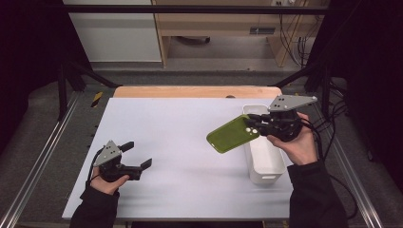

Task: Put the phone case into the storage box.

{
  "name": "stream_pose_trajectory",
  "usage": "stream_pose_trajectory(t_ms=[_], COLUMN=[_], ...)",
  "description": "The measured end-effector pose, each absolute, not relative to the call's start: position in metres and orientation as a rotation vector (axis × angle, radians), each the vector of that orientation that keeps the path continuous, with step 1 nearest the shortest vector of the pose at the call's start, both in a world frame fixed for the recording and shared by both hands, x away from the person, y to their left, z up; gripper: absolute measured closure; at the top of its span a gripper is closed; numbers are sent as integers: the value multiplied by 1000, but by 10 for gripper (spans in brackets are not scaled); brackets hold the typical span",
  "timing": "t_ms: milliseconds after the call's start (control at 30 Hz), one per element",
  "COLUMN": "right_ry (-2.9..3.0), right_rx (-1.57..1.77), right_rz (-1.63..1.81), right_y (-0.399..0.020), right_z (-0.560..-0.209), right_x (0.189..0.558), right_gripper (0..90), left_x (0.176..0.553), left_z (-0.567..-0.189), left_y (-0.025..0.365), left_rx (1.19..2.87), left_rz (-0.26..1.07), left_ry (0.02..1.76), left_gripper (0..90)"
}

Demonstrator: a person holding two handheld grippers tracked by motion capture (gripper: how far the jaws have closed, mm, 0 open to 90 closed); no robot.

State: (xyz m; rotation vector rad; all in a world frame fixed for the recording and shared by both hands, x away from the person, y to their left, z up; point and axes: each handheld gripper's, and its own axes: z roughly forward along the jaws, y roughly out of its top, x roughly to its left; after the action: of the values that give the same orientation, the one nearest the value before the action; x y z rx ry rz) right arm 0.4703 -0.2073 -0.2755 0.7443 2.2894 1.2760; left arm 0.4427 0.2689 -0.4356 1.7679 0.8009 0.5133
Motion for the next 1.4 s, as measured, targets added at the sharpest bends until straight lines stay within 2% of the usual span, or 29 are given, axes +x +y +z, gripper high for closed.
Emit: stream_pose_trajectory(t_ms=[400,1400], right_ry=[2267,2182], right_rx=[701,701], right_rz=[1235,1089], right_y=[-210,-230], right_z=[-261,-238], right_x=[471,491], right_gripper=[792,792], left_x=[443,445], left_z=[-448,-452], left_y=[280,280], left_rx=[1769,1779], left_rz=[556,545], left_ry=[826,817], left_gripper=[30,30])
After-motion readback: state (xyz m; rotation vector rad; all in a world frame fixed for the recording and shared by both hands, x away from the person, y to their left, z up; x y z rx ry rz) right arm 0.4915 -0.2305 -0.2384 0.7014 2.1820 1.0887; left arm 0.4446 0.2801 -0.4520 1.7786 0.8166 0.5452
